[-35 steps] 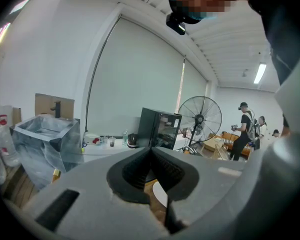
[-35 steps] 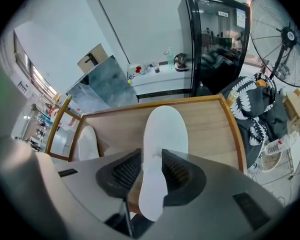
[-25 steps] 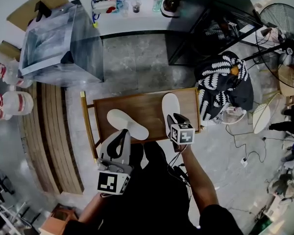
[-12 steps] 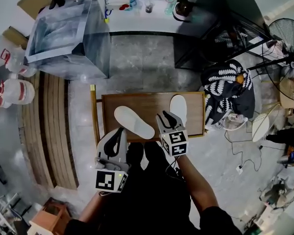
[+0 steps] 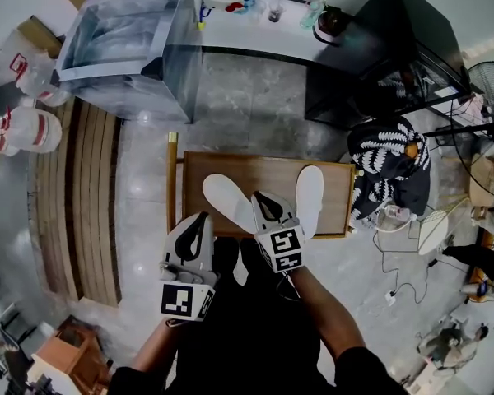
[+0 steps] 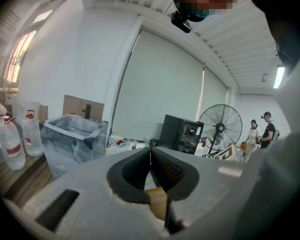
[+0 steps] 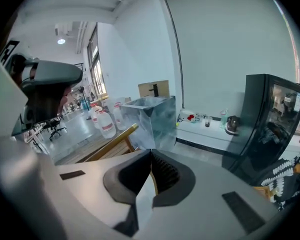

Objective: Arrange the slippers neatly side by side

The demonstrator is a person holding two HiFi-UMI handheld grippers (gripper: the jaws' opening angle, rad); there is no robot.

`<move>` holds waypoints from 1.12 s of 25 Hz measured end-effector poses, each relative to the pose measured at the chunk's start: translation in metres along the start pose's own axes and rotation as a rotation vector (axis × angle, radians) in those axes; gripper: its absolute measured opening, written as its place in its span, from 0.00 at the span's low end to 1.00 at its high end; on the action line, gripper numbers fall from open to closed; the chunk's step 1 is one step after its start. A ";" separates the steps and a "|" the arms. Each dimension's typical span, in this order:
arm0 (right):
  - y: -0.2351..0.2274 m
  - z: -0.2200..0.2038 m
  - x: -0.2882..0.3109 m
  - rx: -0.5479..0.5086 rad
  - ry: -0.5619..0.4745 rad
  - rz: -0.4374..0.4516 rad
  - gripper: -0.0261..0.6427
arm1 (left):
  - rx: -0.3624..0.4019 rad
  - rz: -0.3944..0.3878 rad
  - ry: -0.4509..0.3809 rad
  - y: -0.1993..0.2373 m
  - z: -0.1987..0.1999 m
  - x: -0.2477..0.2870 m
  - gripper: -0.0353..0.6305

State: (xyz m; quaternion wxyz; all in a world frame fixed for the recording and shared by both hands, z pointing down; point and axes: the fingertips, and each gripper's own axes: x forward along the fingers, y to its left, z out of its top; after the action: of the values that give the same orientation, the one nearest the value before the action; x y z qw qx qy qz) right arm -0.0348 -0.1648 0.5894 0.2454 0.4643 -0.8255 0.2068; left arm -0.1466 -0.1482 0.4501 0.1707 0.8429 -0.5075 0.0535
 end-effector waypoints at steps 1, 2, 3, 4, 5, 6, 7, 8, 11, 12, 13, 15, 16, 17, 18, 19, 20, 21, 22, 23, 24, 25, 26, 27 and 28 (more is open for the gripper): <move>0.004 -0.002 0.005 -0.006 0.011 0.011 0.06 | -0.004 0.007 0.000 0.003 -0.001 -0.001 0.08; 0.009 -0.004 0.009 -0.008 0.023 0.023 0.06 | -0.009 0.014 0.000 0.006 -0.002 -0.002 0.08; 0.013 -0.007 0.015 -0.010 0.036 0.034 0.06 | -0.014 0.021 0.001 0.009 -0.004 -0.002 0.08; 0.017 -0.012 0.020 -0.014 0.050 0.044 0.06 | -0.019 0.028 0.003 0.011 -0.005 -0.003 0.08; 0.020 -0.017 0.025 -0.021 0.063 0.052 0.06 | -0.024 0.035 0.004 0.013 -0.006 -0.004 0.08; 0.023 -0.022 0.030 -0.028 0.076 0.061 0.06 | -0.028 0.041 0.005 0.015 -0.007 -0.004 0.08; 0.026 -0.027 0.036 -0.032 0.090 0.069 0.06 | -0.032 0.047 0.003 0.017 -0.008 -0.004 0.08; 0.029 -0.032 0.041 -0.036 0.103 0.077 0.06 | -0.033 0.052 0.000 0.019 -0.009 -0.004 0.08; 0.038 -0.048 0.055 -0.043 0.159 0.093 0.06 | -0.037 0.069 -0.003 0.027 -0.010 -0.007 0.08; 0.040 -0.053 0.059 -0.048 0.185 0.097 0.06 | -0.039 0.075 0.000 0.030 -0.010 -0.008 0.08; 0.042 -0.059 0.063 -0.056 0.215 0.101 0.06 | -0.042 0.079 0.004 0.032 -0.011 -0.009 0.08; 0.044 -0.074 0.071 -0.080 0.279 0.109 0.06 | -0.045 0.086 0.009 0.035 -0.012 -0.010 0.08; 0.045 -0.082 0.075 -0.094 0.308 0.115 0.06 | -0.047 0.088 0.009 0.037 -0.012 -0.010 0.08; 0.046 -0.088 0.079 -0.107 0.335 0.122 0.06 | -0.051 0.092 0.007 0.039 -0.012 -0.010 0.08; 0.046 -0.095 0.082 -0.117 0.358 0.127 0.07 | -0.053 0.095 0.004 0.040 -0.011 -0.009 0.08; 0.046 -0.101 0.085 -0.124 0.379 0.130 0.12 | -0.053 0.096 0.000 0.042 -0.009 -0.009 0.08; 0.045 -0.107 0.087 -0.127 0.401 0.131 0.18 | -0.052 0.097 -0.003 0.043 -0.007 -0.008 0.08; 0.045 -0.113 0.089 -0.129 0.424 0.131 0.19 | -0.053 0.097 -0.004 0.043 -0.005 -0.007 0.08; 0.044 -0.119 0.090 -0.132 0.444 0.130 0.20 | -0.054 0.097 -0.002 0.044 -0.005 -0.006 0.08; 0.043 -0.124 0.092 -0.134 0.462 0.129 0.21 | -0.054 0.097 0.002 0.044 -0.005 -0.006 0.08; 0.042 -0.129 0.094 -0.135 0.478 0.129 0.21 | -0.054 0.096 0.008 0.045 -0.007 -0.006 0.08; 0.041 -0.134 0.095 -0.136 0.492 0.129 0.21 | -0.054 0.097 0.014 0.046 -0.009 -0.006 0.08; 0.040 -0.138 0.096 -0.137 0.504 0.128 0.21 | -0.058 0.099 0.019 0.046 -0.010 -0.005 0.08; 0.039 -0.142 0.098 -0.140 0.515 0.126 0.21 | -0.063 0.102 0.021 0.047 -0.012 -0.005 0.08; 0.038 -0.145 0.099 -0.144 0.526 0.125 0.21 | -0.068 0.105 0.021 0.048 -0.013 -0.005 0.08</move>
State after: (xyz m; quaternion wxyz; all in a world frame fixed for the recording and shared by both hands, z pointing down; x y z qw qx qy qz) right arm -0.0809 -0.1298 0.7594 0.4702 0.3245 -0.7730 0.2758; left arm -0.1895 -0.1605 0.4719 0.2017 0.8083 -0.5505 0.0540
